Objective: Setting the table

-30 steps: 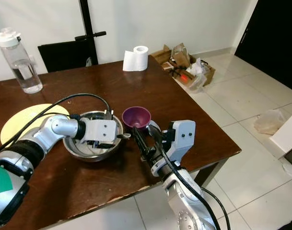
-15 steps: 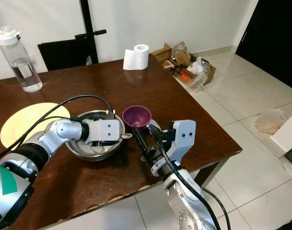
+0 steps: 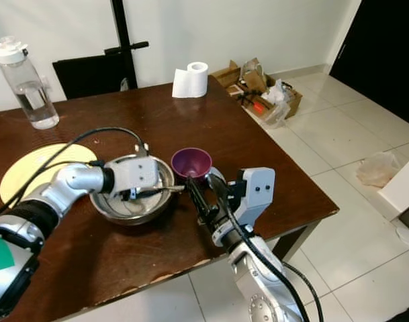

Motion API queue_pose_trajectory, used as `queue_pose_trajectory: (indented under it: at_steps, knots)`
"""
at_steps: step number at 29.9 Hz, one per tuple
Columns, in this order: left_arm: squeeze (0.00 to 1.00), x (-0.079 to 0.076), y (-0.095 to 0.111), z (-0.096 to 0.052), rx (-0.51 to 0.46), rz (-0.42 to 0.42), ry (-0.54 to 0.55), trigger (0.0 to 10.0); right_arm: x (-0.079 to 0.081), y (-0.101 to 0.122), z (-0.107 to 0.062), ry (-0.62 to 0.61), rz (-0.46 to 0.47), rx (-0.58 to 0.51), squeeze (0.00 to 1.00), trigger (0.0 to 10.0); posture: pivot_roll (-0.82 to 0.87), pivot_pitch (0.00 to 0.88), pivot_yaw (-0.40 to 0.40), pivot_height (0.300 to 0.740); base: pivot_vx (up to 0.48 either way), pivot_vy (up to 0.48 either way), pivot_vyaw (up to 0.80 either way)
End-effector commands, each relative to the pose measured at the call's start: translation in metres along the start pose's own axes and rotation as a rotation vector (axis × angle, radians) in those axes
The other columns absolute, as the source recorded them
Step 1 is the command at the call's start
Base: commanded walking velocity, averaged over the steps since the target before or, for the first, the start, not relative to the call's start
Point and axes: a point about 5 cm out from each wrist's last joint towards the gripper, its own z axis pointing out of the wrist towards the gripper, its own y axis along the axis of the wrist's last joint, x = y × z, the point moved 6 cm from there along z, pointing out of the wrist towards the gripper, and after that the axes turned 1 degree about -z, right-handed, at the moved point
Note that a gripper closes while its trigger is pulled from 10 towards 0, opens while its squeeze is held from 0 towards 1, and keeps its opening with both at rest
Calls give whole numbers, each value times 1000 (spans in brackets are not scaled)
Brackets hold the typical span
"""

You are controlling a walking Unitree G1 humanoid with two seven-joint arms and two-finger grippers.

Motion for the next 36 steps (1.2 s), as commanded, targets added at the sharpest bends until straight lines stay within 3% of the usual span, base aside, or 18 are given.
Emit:
queue_pose_trajectory:
  at_steps: [1, 9, 12, 14, 16, 17, 18, 19, 20, 27, 35, 36]
  knots:
    - [0, 8, 9, -10, -74, -24, 19, 10000, -1, -1, -1, -7, -2, 2, 0, 10000, -45, 163, 120, 740, 0, 0, 0]
    - [0, 24, 27, -25, -166, -25, 43, 10000, -1, 0, 2, 0, -1, -5, 0, 10000, -33, 156, 116, 740, 0, 0, 0]
    - [0, 19, 25, -29, -155, 4, 6, 10000, -1, 0, 3, 2, -1, -6, 0, 10000, -31, 153, 117, 740, 0, 0, 0]
    - [0, 2, 5, -24, -60, 8, -57, 10000, -1, 0, 4, 1, 1, -7, 0, 10000, -29, 153, 119, 740, 0, 0, 0]
    - [0, -2, 0, -22, -37, 2, -66, 10000, 0, 0, 4, 1, 1, -7, 0, 10000, -29, 156, 121, 740, 0, 0, 0]
    - [1000, -7, -5, -17, -20, -59, -83, 10000, 0, 0, 3, 0, 2, -7, 0, 10000, -28, 158, 122, 740, 0, 0, 0]
    - [1000, -9, -7, -14, -8, -111, -92, 10000, 0, 0, 3, 0, 3, -7, 0, 10000, -29, 159, 123, 740, 0, 0, 0]
    - [1000, -9, -7, -14, -8, -111, -92, 10000, 0, 0, 3, 0, 3, -7, 0, 10000, -29, 159, 123, 740, 0, 0, 0]
    - [1000, -15, -11, -8, 14, -180, -119, 10000, 1, -1, 2, 0, 5, -6, 0, 10000, -32, 164, 127, 740, 0, 0, 0]
    - [1000, -12, -15, 5, 82, -269, -88, 10000, 2, -1, 0, -9, 9, -8, 0, 10000, -42, 169, 137, 740, 0, 0, 0]
    - [1000, -1, -18, 10, 161, -223, -25, 10000, 2, 0, -3, -20, 9, -10, 0, 10000, -50, 182, 149, 740, 0, 0, 0]
    - [871, 0, -20, 10, 178, -220, -25, 10000, 2, 0, -4, -22, 9, -10, 0, 10000, -50, 187, 150, 740, 0, 0, 0]
